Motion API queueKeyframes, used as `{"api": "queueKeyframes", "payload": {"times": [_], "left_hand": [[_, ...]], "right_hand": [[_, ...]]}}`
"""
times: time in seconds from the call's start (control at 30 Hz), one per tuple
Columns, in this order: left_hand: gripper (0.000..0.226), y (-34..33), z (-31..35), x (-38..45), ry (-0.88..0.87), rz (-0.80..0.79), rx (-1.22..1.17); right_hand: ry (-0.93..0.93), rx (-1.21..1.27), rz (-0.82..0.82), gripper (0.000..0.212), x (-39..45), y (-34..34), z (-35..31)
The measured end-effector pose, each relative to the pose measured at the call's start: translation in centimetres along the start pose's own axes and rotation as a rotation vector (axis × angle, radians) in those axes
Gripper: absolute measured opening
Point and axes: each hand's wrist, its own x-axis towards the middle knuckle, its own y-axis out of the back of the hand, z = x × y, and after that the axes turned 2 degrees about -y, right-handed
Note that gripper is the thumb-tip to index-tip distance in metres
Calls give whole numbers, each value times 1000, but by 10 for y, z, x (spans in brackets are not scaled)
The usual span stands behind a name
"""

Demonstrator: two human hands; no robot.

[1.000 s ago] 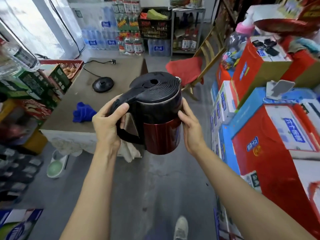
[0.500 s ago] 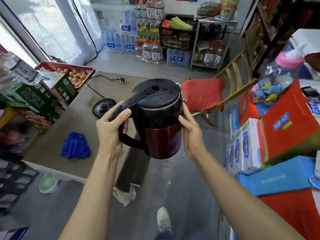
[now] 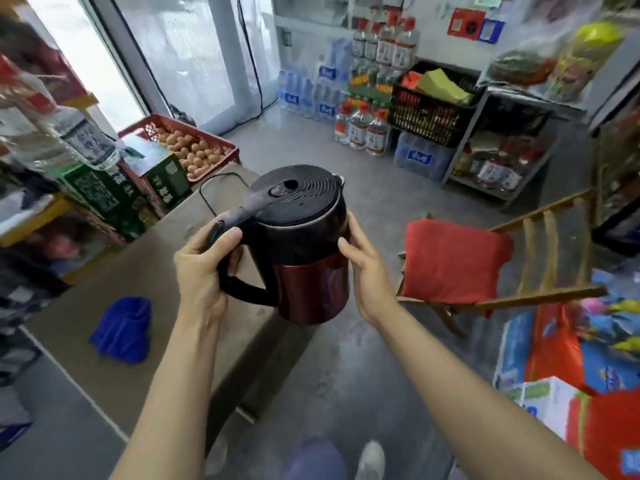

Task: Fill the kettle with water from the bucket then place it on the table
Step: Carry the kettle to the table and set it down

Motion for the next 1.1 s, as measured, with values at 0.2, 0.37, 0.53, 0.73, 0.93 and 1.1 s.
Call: {"api": "queueKeyframes", "payload": {"times": [0.2, 0.37, 0.53, 0.73, 0.93, 1.1], "left_hand": [[82, -5, 3, 49, -67, 212, 20], [52, 14, -3, 95, -108, 345, 51], [25, 35, -6, 134, -123, 490, 93], [33, 42, -9, 163, -164, 677, 87], [63, 46, -26, 181, -210, 902, 173], [54, 42, -46, 187, -287, 1072, 191]], "right_hand": [[-102, -13, -155, 57, 91, -11, 6], [-162, -29, -344, 54, 166, -39, 17], [-195, -136, -461, 59, 230, -73, 26], [-273, -147, -651, 59, 292, -107, 39], [-381, -152, -906, 59, 353, -130, 61], [-475, -122, -1085, 57, 386, -153, 75]]}}
